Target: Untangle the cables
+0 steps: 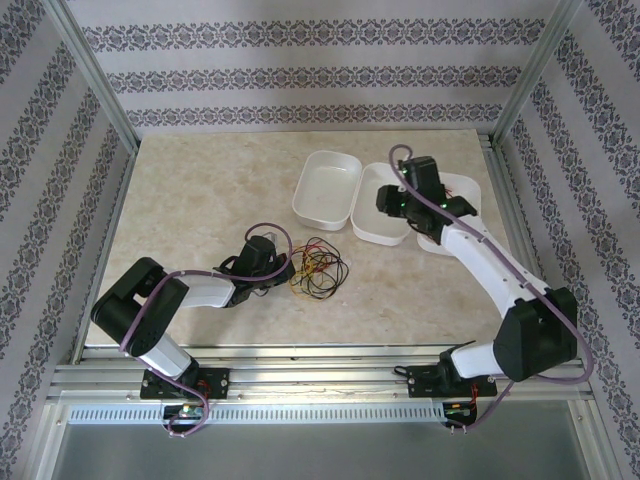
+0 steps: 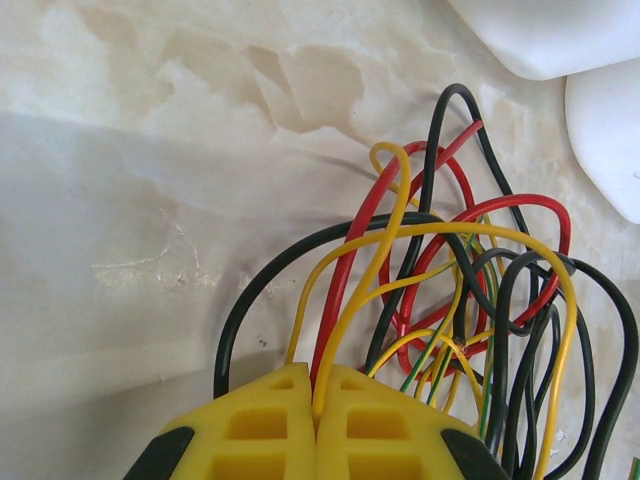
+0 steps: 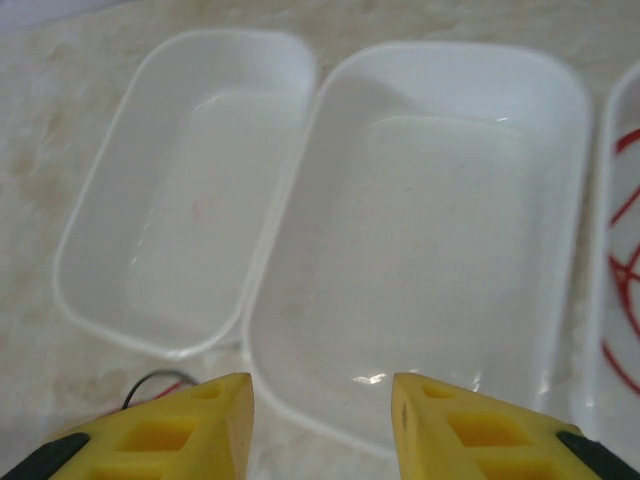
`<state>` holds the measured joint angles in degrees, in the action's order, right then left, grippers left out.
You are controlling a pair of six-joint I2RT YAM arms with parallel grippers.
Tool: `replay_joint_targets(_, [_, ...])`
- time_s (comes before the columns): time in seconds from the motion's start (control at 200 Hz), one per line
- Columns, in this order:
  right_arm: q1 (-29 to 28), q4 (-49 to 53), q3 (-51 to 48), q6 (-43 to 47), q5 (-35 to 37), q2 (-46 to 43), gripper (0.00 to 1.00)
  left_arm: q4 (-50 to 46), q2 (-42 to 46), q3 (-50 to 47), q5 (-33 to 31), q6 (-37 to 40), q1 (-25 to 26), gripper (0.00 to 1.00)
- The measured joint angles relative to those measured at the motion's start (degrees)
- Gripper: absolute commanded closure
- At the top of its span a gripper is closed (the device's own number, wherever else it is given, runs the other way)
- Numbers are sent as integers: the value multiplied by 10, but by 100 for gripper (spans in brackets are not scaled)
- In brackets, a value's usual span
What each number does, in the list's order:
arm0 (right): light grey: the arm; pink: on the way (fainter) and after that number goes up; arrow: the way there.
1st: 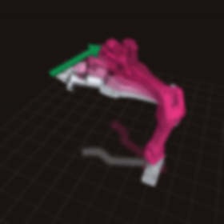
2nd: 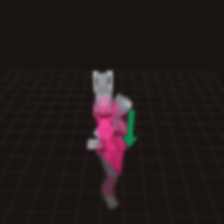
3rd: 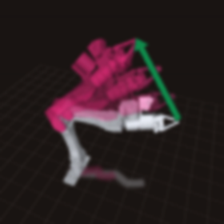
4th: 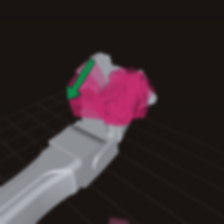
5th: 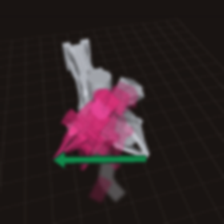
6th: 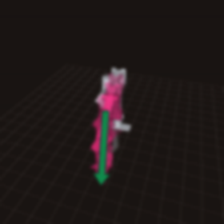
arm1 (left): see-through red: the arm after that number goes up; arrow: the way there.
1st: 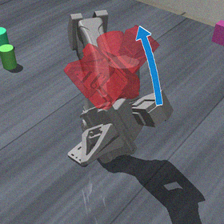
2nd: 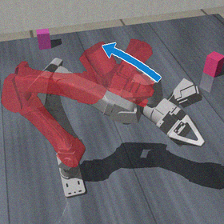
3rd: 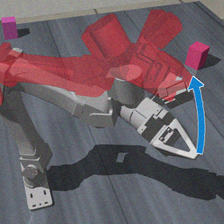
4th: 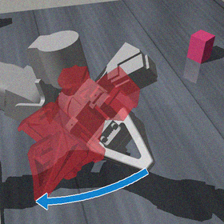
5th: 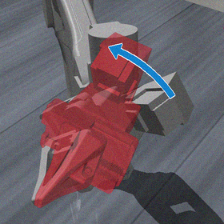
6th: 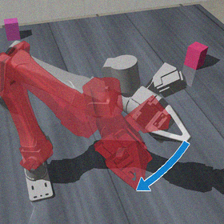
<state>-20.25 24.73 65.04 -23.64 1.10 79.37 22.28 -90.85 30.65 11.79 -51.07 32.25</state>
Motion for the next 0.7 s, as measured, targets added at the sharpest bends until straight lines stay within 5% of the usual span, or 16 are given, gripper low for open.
replay_joint_targets(0.27, [-125,41,-27,-8,-1,-5,60,-20,28,0,-2,9,0,100])
replay_joint_targets(0.7, [-134,33,-25,19,-133,117,70,-82,66,42,-4,203,0,100])
